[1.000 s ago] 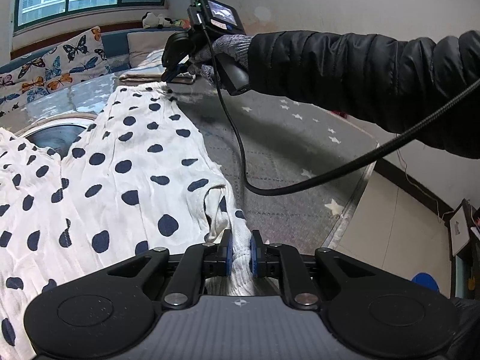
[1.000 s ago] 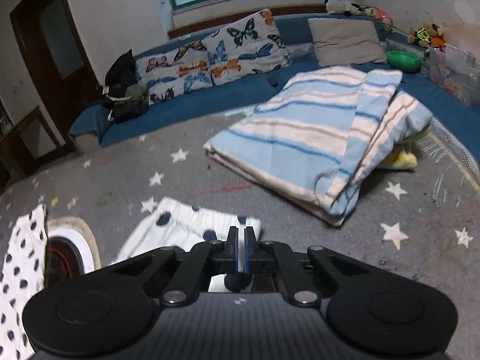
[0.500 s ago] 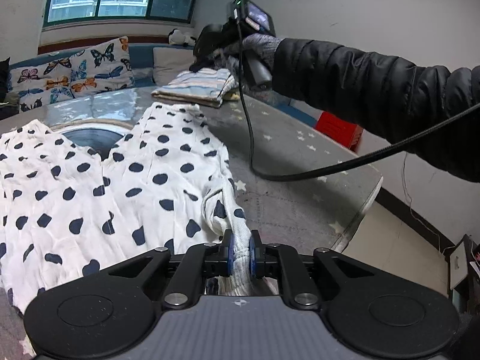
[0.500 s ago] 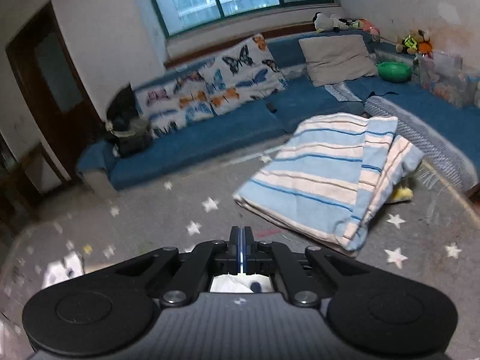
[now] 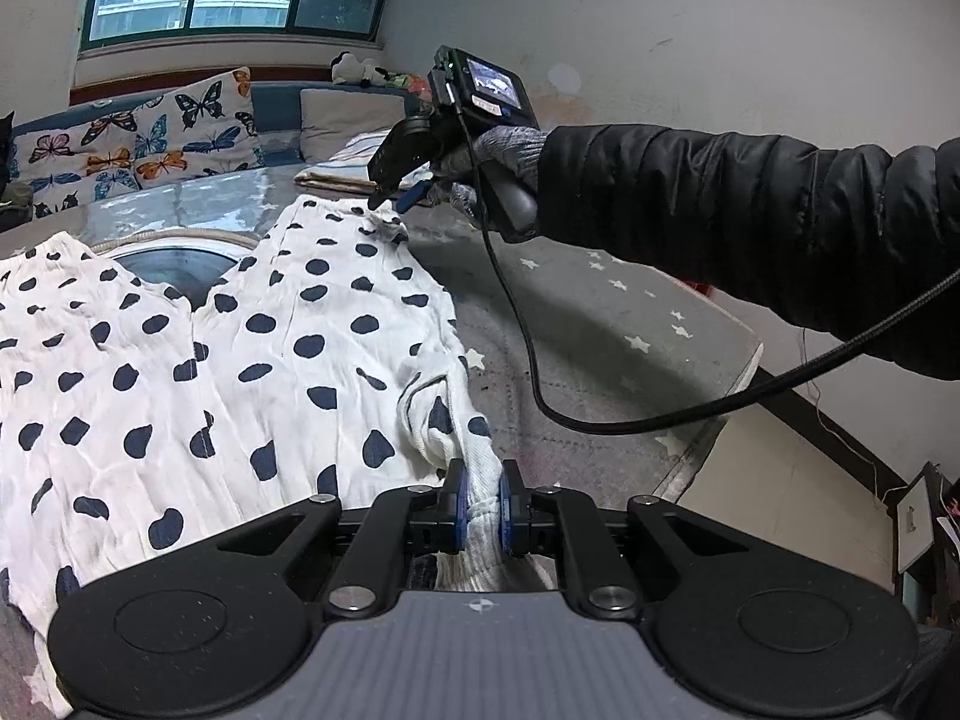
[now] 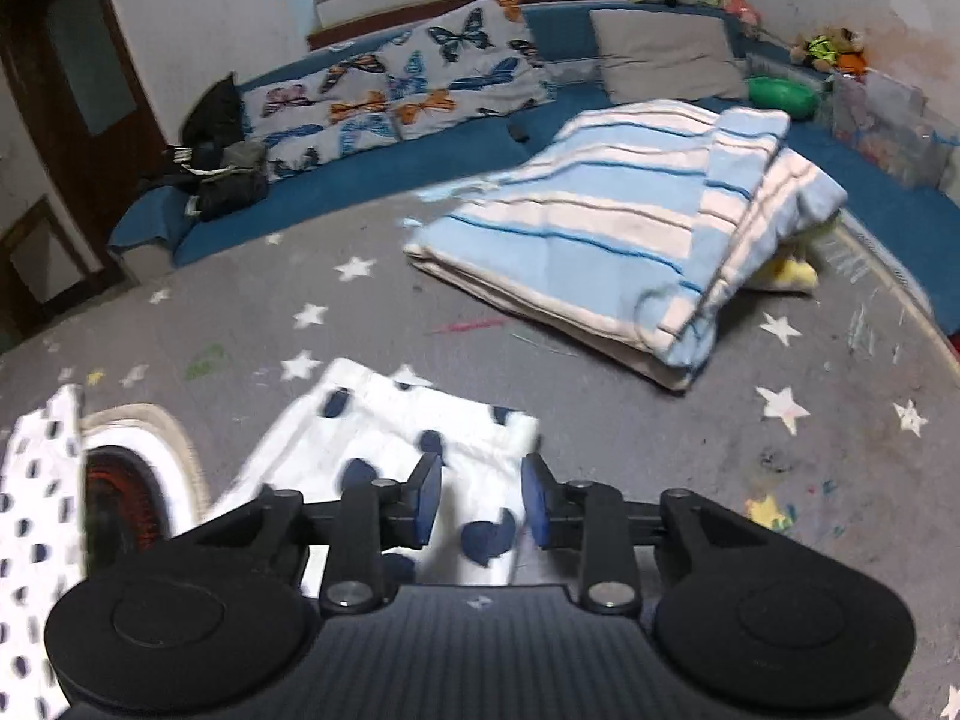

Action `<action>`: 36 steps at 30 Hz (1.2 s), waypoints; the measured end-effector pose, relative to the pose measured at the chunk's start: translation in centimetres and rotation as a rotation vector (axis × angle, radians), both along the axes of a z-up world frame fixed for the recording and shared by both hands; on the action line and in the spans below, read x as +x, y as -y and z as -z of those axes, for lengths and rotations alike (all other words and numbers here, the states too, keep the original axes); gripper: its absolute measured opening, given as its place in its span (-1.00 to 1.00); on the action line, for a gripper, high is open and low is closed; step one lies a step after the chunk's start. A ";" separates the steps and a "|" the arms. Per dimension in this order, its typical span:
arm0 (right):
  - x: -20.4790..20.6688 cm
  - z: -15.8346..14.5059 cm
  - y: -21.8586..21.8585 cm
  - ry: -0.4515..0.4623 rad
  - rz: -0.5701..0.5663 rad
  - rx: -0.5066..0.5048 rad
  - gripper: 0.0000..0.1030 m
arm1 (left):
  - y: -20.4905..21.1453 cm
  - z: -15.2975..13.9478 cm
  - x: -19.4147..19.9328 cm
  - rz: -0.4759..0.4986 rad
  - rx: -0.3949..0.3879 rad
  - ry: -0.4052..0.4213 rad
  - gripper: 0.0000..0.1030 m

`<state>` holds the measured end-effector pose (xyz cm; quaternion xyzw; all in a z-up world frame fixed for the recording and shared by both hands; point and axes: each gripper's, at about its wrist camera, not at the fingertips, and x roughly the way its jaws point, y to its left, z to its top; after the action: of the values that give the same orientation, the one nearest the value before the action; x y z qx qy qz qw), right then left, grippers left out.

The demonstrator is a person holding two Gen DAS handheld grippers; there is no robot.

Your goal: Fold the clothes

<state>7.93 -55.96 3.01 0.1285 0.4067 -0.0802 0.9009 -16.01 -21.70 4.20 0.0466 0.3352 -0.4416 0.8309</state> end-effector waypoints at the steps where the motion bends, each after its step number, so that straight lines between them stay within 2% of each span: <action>1: 0.0 0.2 0.0 0.002 0.006 -0.006 -0.35 | 0.1 0.1 0.0 0.000 0.003 -0.002 -0.78; 6: 0.3 1.0 0.5 0.028 0.003 0.005 -0.32 | 0.5 0.4 0.3 0.002 0.024 -0.011 -0.78; 8: 0.4 1.1 0.7 0.038 -0.007 0.017 -0.55 | 0.6 0.6 0.4 0.001 0.032 -0.017 -0.77; 9: 0.4 1.1 0.8 0.040 -0.005 0.023 -0.73 | 0.6 0.7 0.4 0.000 0.035 -0.018 -0.77; 10: 0.4 1.1 1.0 0.042 0.002 0.028 -0.80 | 0.6 0.7 0.4 -0.004 0.035 -0.018 -0.78; 13: 0.1 0.5 1.3 0.059 0.022 0.040 -0.87 | 0.3 0.6 0.3 -0.010 0.035 -0.015 -0.78; 17: -0.4 -1.1 1.7 0.101 0.049 0.070 -0.89 | 0.0 0.5 0.1 -0.017 0.032 -0.011 -0.78; 26: 0.4 -6.4 -0.4 0.164 0.030 0.043 -0.90 | -2.5 -0.3 -0.1 -0.079 -0.011 -0.005 -0.78; 31: 2.0 -9.8 -4.1 0.191 -0.006 0.015 -0.90 | -5.3 -0.6 -0.3 -0.139 -0.054 -0.007 -0.78; 36: 4.7 -12.2 -9.7 0.211 -0.064 -0.023 -0.90 | -9.0 -0.7 -0.2 -0.224 -0.111 -0.028 -0.78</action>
<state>12.60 -46.25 15.25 0.1128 0.3127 -0.0421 0.9422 -16.21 -12.72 4.87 -0.0433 0.3248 -0.3646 0.8716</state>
